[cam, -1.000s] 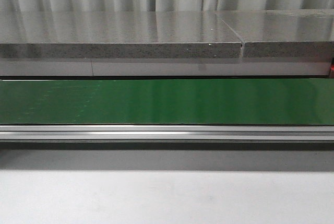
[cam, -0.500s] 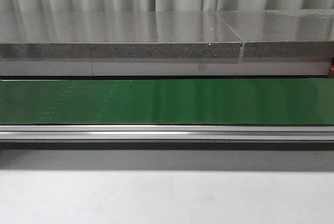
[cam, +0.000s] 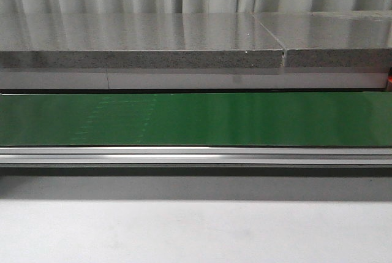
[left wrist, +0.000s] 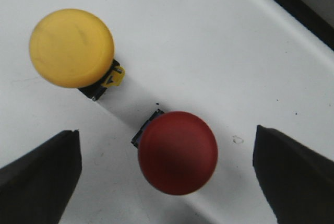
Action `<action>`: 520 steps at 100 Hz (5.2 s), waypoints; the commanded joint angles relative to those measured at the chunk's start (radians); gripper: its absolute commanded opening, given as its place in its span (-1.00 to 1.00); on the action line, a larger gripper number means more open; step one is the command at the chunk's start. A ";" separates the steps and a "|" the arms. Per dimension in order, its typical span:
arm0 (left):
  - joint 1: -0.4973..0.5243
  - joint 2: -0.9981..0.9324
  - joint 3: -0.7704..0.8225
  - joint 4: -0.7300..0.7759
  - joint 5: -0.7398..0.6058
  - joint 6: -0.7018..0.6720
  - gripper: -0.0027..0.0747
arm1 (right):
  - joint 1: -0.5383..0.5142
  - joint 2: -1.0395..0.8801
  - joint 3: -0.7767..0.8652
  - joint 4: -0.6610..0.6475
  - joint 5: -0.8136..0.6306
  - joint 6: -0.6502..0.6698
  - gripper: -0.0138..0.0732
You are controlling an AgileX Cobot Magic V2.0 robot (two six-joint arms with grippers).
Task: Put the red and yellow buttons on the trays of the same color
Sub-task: 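Lower the left gripper over the last red push-button, then close the left gripper on the red button, set it on the belt, then move the left gripper over the yellow push-button and grasp it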
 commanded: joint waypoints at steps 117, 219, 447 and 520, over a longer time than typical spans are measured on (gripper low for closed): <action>0.000 -0.095 -0.034 -0.010 0.004 0.000 -0.64 | 0.001 0.002 -0.025 -0.005 -0.069 -0.009 -0.84; -0.094 -0.448 0.161 -0.258 0.196 0.392 -0.64 | 0.001 0.002 -0.025 -0.005 -0.069 -0.009 -0.84; 0.078 -0.317 0.066 -0.235 0.038 0.469 0.80 | 0.001 0.002 -0.025 -0.005 -0.069 -0.009 -0.84; 0.160 0.021 -0.100 -0.237 -0.134 0.468 0.80 | 0.001 0.002 -0.025 -0.005 -0.069 -0.009 -0.84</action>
